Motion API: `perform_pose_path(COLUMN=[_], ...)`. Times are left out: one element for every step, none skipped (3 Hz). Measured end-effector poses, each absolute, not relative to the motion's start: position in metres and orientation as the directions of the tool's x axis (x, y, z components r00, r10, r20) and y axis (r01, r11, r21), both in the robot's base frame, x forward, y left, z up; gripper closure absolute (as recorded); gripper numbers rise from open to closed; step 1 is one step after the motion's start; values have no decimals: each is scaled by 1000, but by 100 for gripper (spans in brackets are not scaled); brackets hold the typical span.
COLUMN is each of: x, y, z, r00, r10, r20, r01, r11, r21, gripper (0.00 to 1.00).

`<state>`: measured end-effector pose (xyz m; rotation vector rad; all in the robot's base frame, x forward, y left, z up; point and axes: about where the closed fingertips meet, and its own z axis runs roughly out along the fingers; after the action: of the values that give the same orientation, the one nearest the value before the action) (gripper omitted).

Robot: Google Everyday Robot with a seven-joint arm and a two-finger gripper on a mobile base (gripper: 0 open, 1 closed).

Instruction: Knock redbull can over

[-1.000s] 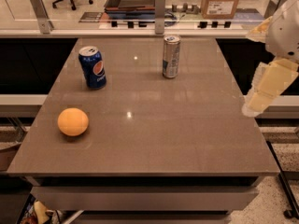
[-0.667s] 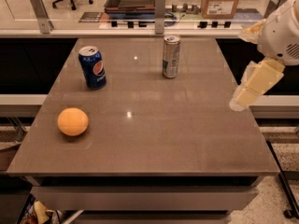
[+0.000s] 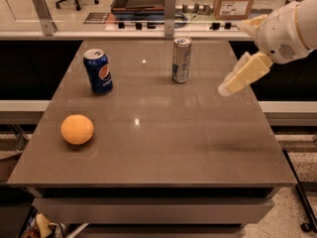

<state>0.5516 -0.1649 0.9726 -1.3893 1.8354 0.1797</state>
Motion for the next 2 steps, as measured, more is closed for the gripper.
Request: perform_pose_path(x=[582,602], y=[-159,-158], z=[963,945], r00=[-60,-100], r10=[-661,-586], r20=[-748,-804], r01=[-841,-833], r11=[437,491], r21=[-319,-255], gripper=[0,0])
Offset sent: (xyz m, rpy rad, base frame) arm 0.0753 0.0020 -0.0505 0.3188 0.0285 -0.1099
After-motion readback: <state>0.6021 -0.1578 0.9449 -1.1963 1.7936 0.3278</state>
